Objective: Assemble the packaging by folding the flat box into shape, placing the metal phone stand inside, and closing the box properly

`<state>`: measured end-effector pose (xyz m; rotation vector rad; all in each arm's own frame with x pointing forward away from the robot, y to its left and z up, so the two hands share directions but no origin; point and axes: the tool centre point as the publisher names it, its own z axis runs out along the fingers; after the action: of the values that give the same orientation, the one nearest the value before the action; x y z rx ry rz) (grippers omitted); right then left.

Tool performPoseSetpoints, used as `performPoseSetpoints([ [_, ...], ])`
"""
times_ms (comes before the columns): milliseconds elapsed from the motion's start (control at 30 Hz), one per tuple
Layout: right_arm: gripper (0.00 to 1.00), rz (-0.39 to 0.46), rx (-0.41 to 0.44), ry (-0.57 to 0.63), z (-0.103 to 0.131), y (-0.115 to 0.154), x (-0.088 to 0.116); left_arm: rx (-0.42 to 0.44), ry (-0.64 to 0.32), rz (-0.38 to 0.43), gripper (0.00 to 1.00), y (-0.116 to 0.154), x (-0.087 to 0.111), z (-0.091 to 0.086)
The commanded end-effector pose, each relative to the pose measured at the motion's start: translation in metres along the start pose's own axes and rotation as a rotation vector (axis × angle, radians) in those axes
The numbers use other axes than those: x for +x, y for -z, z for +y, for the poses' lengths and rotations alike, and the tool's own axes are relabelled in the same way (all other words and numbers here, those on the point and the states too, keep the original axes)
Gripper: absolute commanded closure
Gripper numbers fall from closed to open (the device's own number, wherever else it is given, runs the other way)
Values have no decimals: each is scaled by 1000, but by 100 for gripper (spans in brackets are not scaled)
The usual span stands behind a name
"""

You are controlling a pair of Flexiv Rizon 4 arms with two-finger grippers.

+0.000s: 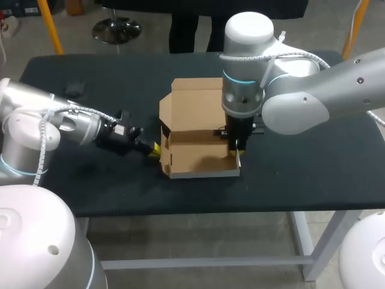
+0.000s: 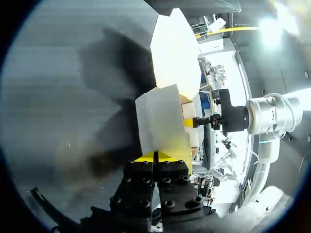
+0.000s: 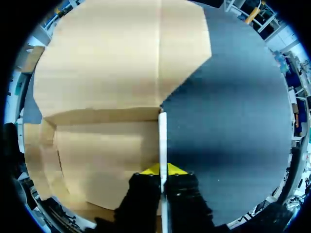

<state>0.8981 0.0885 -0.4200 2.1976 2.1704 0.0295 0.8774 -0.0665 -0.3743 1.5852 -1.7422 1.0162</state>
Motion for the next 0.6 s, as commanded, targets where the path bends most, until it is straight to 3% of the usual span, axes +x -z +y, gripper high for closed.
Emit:
performPoseSetpoints([
  [33, 100, -3, 3, 0, 1, 1, 1, 0, 4, -4, 100, -1, 2, -1],
  [400, 100, -3, 3, 0, 1, 1, 1, 26, 23, -9, 100, 3, -1, 1],
  [600, 100, -3, 3, 0, 1, 1, 1, 38, 25, -7, 85, 6, -1, 2],
])
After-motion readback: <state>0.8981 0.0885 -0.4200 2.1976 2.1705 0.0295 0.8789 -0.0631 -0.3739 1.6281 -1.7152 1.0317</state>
